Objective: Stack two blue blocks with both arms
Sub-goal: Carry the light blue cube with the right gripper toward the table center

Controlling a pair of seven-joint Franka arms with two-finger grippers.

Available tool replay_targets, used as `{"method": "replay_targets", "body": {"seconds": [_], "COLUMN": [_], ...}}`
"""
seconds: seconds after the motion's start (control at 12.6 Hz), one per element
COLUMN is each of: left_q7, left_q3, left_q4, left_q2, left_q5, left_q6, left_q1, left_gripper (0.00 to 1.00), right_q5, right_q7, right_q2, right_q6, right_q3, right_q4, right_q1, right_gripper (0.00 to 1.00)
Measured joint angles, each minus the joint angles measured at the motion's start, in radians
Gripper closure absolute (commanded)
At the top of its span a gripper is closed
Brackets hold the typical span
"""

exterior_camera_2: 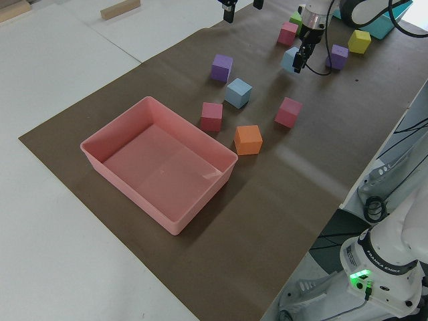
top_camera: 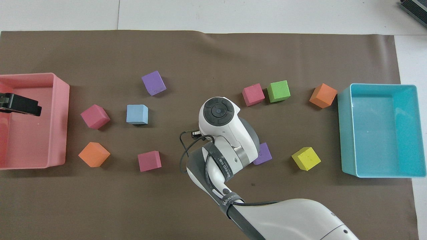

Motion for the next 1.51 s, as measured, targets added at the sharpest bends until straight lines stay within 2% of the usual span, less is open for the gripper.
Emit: {"method": "replay_targets", "body": {"seconds": [0.32, 0.4, 0.48, 0.55, 1.03, 1.35, 1.51], "left_q7": [0.0, 0.0, 0.0, 0.0, 0.0, 0.0, 0.0], "left_q3": [-0.008, -0.009, -0.008, -0.007, -0.002, -0.002, -0.008], "left_q4": [0.0, 0.0, 0.0, 0.0, 0.0, -0.005, -0.006], "left_q2": [0.0, 0.0, 0.0, 0.0, 0.001, 0.03, 0.061], "left_q5": [0.0, 0.0, 0.0, 0.0, 0.0, 0.0, 0.0], "left_q6": [0.0, 0.0, 0.0, 0.001, 0.031, 0.063, 0.126], "left_q1": [0.0, 0.0, 0.0, 0.0, 0.001, 0.001, 0.0], "left_gripper": [0.0, 0.0, 0.0, 0.0, 0.0, 0.0, 0.0], "right_q5": [0.0, 0.0, 0.0, 0.0, 0.0, 0.001, 0.001], "right_q7": [-0.013, -0.018, -0.02, -0.021, -0.016, 0.015, 0.015], "right_q2": [0.003, 0.005, 0.008, 0.01, -0.005, -0.086, -0.126], "right_q6": [0.0, 0.001, 0.008, 0.022, 0.051, 0.061, 0.061], "right_q3": [0.002, 0.002, 0.002, 0.002, 0.0, -0.006, -0.008], "right_q4": [-0.011, -0.014, -0.017, -0.021, -0.021, -0.019, -0.024], "right_q1": [0.004, 0.004, 0.004, 0.004, 0.0, -0.026, -0.064], "right_gripper": [1.0, 0.96, 0.64, 0.01, 0.0, 0.0, 0.0]}}
